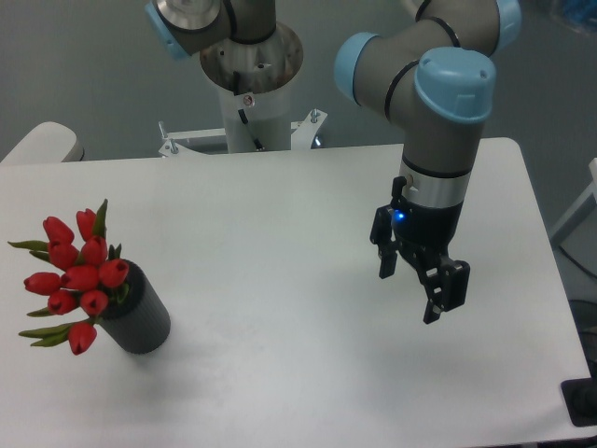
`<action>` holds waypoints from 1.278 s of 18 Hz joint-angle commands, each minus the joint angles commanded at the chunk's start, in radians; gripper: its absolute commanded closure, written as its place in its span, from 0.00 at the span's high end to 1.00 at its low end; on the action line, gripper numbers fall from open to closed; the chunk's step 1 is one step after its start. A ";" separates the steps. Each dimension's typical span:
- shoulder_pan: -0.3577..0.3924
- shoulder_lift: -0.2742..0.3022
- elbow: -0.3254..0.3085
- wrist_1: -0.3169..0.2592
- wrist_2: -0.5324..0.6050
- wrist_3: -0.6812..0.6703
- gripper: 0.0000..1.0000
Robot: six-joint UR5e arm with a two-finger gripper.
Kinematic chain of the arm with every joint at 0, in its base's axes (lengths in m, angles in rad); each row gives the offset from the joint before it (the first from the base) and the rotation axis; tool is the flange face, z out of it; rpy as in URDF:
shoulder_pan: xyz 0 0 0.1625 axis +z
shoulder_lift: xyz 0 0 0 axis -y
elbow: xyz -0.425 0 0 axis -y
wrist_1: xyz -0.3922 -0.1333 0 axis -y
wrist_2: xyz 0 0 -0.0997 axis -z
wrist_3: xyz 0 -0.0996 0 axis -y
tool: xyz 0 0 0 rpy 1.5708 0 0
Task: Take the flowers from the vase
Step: 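Move the open gripper across the table toward the red tulips in the vase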
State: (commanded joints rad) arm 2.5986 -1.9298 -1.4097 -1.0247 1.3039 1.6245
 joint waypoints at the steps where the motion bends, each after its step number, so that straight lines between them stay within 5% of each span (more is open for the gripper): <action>1: 0.000 0.002 -0.005 0.002 0.000 0.000 1.00; 11: -0.032 0.066 -0.113 -0.003 -0.012 -0.072 1.00; 15: -0.072 0.112 -0.181 -0.003 -0.012 -0.182 1.00; 23: -0.159 0.124 -0.221 -0.005 -0.041 -0.518 1.00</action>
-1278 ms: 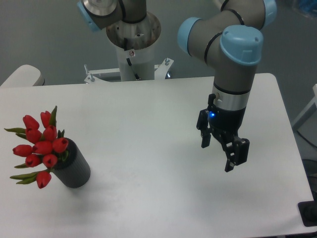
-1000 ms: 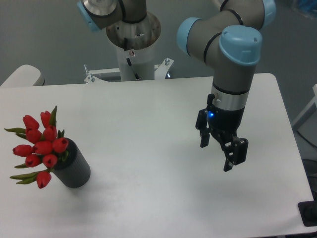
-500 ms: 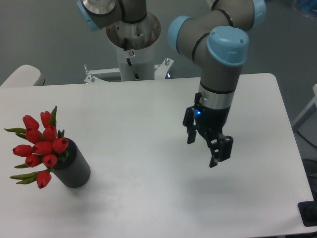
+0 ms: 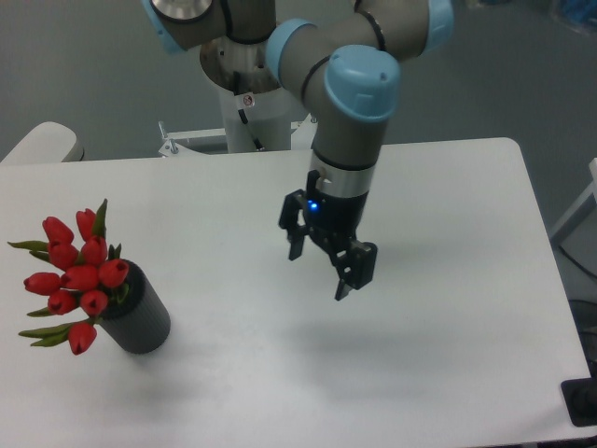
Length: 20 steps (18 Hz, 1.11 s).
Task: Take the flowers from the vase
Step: 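Move the open gripper across the table toward the red tulips in the vase, then lower the open gripper around the tulip stems just above the vase rim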
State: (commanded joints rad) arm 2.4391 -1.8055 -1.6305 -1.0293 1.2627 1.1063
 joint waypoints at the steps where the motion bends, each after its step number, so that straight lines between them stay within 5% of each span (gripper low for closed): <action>1: -0.003 0.000 -0.012 0.002 -0.037 -0.029 1.00; 14: -0.003 0.005 -0.173 0.074 -0.613 -0.065 1.00; 20: -0.069 0.005 -0.244 0.196 -0.638 -0.065 1.00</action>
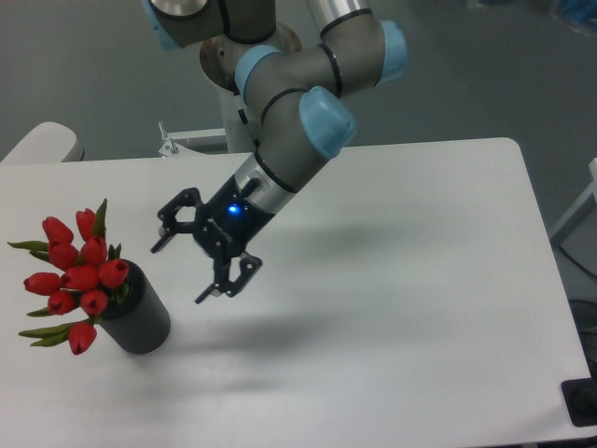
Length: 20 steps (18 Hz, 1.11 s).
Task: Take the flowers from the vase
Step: 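Lower the open gripper around the tulip stems just above the vase rim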
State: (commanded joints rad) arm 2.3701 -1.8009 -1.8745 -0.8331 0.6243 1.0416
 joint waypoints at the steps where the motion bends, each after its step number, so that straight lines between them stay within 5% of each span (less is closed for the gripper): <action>1: -0.011 -0.002 -0.003 0.011 0.000 0.003 1.00; 20: -0.101 -0.047 -0.025 0.086 -0.038 0.054 1.00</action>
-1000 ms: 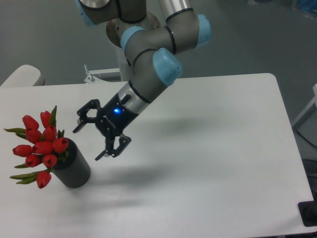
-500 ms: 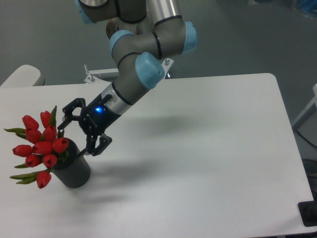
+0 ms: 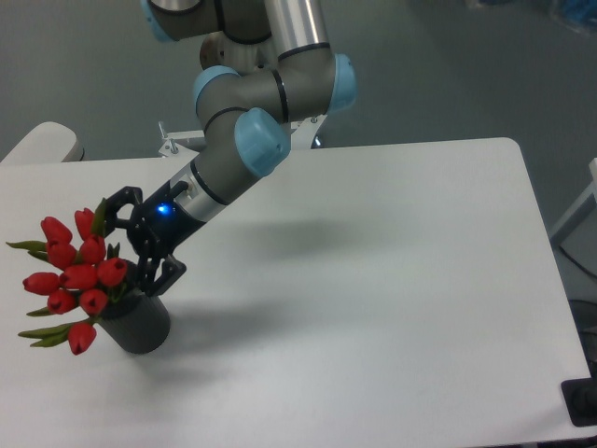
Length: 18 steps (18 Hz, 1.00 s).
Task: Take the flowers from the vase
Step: 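Lower the open gripper around the tulip stems just above the vase rim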
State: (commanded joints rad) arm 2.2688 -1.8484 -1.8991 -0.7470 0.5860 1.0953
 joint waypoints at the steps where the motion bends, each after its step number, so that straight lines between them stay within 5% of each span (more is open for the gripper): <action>1: -0.005 -0.005 0.005 0.000 0.000 -0.002 0.99; 10: -0.006 -0.006 0.025 0.000 0.000 -0.003 0.49; 18: 0.000 0.001 0.043 -0.002 -0.003 -0.017 0.40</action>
State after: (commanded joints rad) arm 2.2688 -1.8469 -1.8561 -0.7486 0.5829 1.0785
